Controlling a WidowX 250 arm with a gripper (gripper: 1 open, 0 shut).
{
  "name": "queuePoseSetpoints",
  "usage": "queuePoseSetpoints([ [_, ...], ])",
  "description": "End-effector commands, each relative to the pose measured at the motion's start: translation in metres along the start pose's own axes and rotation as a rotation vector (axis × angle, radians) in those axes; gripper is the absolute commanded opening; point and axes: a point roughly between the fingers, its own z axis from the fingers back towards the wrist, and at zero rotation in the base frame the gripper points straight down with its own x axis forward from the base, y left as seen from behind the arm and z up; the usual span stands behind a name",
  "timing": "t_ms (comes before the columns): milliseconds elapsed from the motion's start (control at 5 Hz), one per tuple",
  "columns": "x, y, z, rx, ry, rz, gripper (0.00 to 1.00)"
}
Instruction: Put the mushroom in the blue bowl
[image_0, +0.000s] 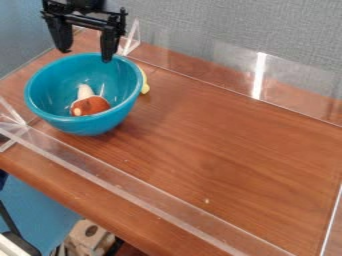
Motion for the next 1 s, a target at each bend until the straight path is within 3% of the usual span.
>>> queuePoseSetpoints([
  [0, 0.003, 0.001, 0.025, -0.019, -0.054, 0.007, 1.00],
  [200, 0.003, -0.002, 0.038, -0.035, -0.063, 0.012, 1.00],
  [600, -0.001, -0.001, 0.029, -0.056, -0.090, -0.078, 1.00],
  [800, 0.011, -0.005, 0.033, -0.059, -0.106, -0.110, 1.00],
])
